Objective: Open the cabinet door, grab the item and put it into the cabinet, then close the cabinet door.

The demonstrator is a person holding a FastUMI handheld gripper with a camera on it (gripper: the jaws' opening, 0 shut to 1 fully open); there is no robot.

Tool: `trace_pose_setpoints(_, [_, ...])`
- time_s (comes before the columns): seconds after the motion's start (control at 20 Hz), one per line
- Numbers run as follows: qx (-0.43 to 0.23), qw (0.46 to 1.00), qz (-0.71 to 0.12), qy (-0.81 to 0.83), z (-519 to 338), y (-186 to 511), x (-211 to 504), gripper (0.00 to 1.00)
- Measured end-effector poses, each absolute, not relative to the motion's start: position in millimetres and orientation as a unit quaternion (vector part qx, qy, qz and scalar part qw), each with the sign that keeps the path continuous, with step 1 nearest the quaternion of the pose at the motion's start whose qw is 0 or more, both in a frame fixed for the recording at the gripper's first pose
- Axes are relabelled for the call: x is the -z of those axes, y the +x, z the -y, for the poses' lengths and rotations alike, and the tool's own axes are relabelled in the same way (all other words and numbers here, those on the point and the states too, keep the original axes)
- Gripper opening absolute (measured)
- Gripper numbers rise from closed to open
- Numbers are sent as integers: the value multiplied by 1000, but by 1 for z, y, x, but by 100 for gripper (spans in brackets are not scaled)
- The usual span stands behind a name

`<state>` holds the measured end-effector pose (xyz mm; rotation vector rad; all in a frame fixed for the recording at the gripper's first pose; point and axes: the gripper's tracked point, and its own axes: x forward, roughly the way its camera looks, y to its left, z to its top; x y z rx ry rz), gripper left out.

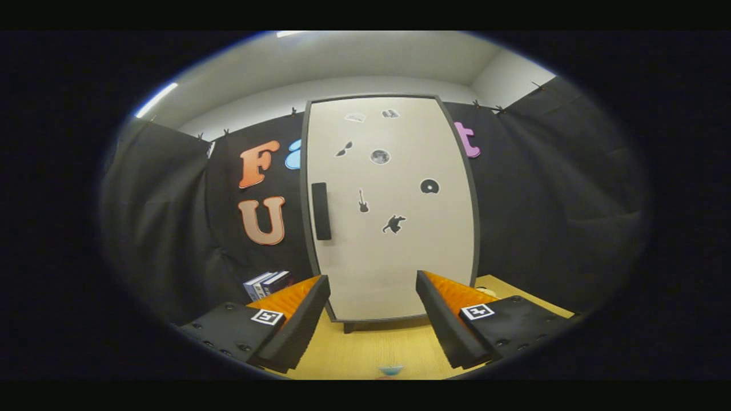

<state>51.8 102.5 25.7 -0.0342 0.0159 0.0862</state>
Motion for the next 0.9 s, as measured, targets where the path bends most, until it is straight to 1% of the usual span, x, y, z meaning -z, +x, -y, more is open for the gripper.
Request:
trace_pose_setpoints(0.25, [-41,999,25,-5,-133,88,-89,98])
trace_pose_setpoints(0.45, [-39,998,40,-14,-151,132,-120,97])
trace_pose_setpoints(0.6, [-48,997,37,-45,-169,176,-126,97])
trace_pose_setpoints(0.75, [-62,997,14,-50,-186,214,-120,97])
trace_pose_setpoints(0.9, [-54,997,-2,-59,-190,243,-110,95])
